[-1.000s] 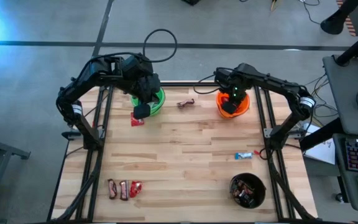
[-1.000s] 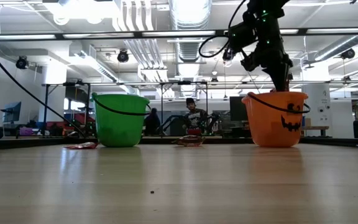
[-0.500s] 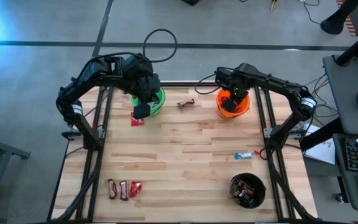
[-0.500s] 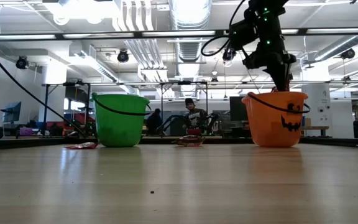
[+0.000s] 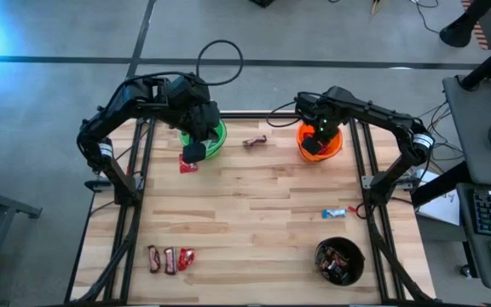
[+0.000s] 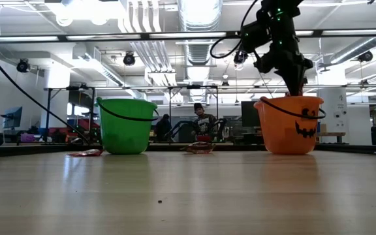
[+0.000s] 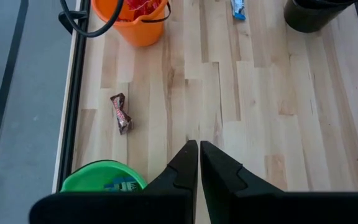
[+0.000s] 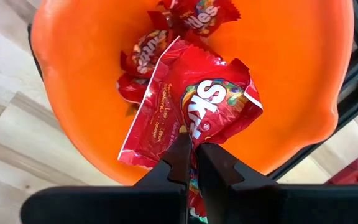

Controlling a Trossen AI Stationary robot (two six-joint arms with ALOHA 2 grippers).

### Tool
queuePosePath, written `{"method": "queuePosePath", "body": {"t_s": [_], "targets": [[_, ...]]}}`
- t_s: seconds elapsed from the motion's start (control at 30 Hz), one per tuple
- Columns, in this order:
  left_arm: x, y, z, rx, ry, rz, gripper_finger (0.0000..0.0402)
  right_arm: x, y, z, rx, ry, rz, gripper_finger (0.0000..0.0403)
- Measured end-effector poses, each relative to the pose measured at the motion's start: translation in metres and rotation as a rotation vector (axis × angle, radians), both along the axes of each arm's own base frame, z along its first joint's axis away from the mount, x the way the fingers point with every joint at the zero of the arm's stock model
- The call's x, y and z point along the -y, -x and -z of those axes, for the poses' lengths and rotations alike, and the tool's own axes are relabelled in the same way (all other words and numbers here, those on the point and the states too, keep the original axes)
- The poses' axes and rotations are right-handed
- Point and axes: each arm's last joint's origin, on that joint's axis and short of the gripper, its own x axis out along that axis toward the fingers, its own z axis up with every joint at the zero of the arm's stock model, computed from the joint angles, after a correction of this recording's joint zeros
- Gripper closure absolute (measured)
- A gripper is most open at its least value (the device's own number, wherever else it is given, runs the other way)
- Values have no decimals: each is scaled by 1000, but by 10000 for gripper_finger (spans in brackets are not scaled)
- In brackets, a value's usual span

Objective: Sort candy
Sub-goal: Put the red candy into the orange bucket

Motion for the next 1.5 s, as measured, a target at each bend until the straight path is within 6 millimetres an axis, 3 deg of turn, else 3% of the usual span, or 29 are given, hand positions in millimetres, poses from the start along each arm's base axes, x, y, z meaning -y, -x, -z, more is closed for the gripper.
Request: {"method": "queuePosePath", "body": {"t_s": [0.43,0.7,1.2,1.5], "targets": [[1,5,-3,13,-5,2,402,-3,4,0,-46,-28,-42,390],[2,8,-5,20,-7,2,402,1,7,-2,-180,161,-13,390],[2,8,-6,21,-7,2,402,2,5,-1,-150,175,-5,390],[2,9,-6,22,-8,2,402,4,3,10,-253,100,-83,390]]}}
